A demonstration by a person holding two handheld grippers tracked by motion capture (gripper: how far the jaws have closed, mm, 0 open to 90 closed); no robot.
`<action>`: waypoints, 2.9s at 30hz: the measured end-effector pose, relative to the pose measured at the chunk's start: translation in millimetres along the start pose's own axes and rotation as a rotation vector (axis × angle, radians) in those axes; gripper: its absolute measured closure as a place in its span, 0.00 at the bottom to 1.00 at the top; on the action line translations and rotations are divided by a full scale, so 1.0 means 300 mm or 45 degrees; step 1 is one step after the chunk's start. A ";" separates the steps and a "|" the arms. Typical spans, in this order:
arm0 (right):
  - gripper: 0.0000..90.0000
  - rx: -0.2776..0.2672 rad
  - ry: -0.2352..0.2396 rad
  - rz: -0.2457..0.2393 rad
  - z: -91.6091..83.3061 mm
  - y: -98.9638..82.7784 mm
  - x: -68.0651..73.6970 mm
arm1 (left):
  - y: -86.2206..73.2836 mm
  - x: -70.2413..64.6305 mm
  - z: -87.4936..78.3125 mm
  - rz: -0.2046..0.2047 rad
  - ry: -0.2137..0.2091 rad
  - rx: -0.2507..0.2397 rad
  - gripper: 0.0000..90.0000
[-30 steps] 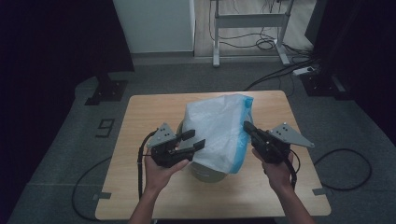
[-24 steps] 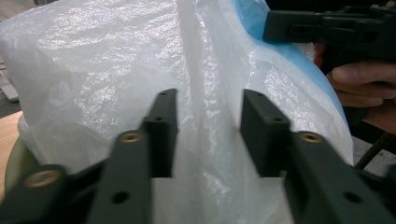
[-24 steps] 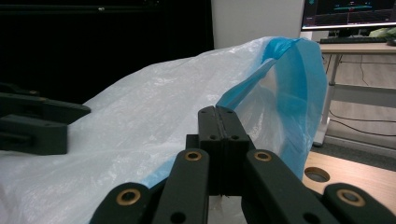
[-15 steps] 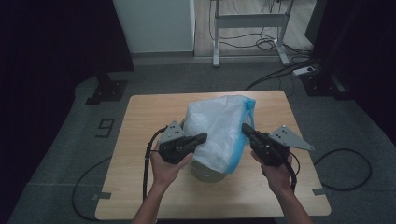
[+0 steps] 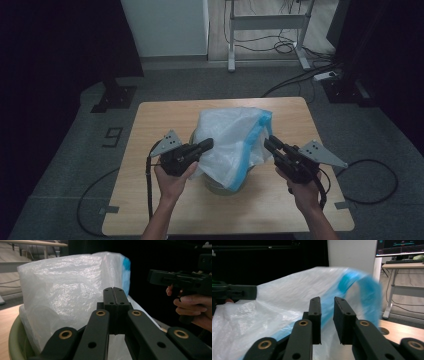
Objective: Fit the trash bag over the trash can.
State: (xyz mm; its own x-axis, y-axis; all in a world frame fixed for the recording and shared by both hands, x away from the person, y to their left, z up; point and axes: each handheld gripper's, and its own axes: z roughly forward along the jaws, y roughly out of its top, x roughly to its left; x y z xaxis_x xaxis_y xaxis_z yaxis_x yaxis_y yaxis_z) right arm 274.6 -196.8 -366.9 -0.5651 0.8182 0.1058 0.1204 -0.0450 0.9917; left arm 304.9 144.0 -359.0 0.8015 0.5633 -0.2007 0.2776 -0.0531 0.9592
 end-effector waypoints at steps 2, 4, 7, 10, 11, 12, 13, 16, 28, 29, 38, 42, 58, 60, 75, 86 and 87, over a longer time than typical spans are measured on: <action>0.80 0.005 -0.016 0.003 -0.005 -0.001 -0.012 | -0.010 0.012 -0.005 -0.032 -0.014 -0.012 1.00; 0.78 0.017 -0.027 0.005 -0.001 -0.006 -0.022 | -0.018 0.021 -0.011 -0.056 -0.025 -0.024 1.00; 0.75 0.055 -0.025 0.025 0.022 -0.026 -0.036 | -0.026 0.029 -0.019 -0.082 -0.033 -0.042 1.00; 0.71 0.084 -0.021 0.026 0.044 -0.048 -0.031 | -0.029 0.035 -0.027 -0.112 -0.061 -0.076 1.00; 0.70 0.095 -0.013 0.027 0.052 -0.056 -0.026 | -0.029 0.036 -0.027 -0.119 -0.068 -0.085 1.00; 0.69 0.102 -0.008 0.027 0.057 -0.061 -0.023 | -0.028 0.037 -0.029 -0.128 -0.084 -0.096 1.00; 0.68 0.112 -0.004 0.026 0.065 -0.067 -0.018 | -0.027 0.036 -0.029 -0.133 -0.092 -0.103 1.00; 0.65 0.129 0.002 0.015 0.081 -0.077 -0.008 | -0.024 0.040 -0.035 -0.168 -0.136 -0.134 1.00; 0.64 0.149 -0.013 -0.007 0.138 -0.087 -0.012 | -0.017 0.045 -0.051 -0.217 -0.213 -0.189 1.00; 0.64 0.151 -0.013 -0.011 0.141 -0.093 -0.010 | -0.016 0.045 -0.051 -0.214 -0.212 -0.190 1.00; 0.61 0.151 -0.056 -0.095 0.166 -0.105 0.006 | 0.000 0.040 -0.057 -0.209 -0.231 -0.203 1.00; 0.60 0.127 -0.060 -0.103 0.165 -0.096 0.008 | 0.011 0.039 -0.054 -0.224 -0.257 -0.211 1.00; 0.58 0.073 -0.105 -0.099 0.161 -0.093 0.010 | 0.021 0.028 -0.054 -0.240 -0.326 -0.216 1.00; 0.58 0.057 -0.108 -0.110 0.159 -0.083 0.019 | 0.019 0.029 -0.051 -0.242 -0.331 -0.210 1.00; 0.72 0.050 -0.079 -0.053 0.185 -0.035 0.019 | 0.006 0.044 -0.055 -0.271 -0.335 -0.215 1.00; 0.99 -0.030 0.008 0.021 0.137 -0.013 -0.001 | 0.015 0.061 -0.066 -0.274 -0.314 -0.259 1.00; 0.99 -0.025 0.006 0.017 0.127 -0.014 -0.003 | 0.017 0.065 -0.065 -0.274 -0.312 -0.268 1.00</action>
State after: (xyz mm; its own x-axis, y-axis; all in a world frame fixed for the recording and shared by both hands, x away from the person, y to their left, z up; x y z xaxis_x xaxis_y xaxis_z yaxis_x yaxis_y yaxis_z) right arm 305.6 -175.5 -374.0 -0.5677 0.8146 0.1192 0.1120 -0.0670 0.9914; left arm 311.4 170.8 -354.0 0.8466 0.3282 -0.4190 0.3587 0.2298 0.9047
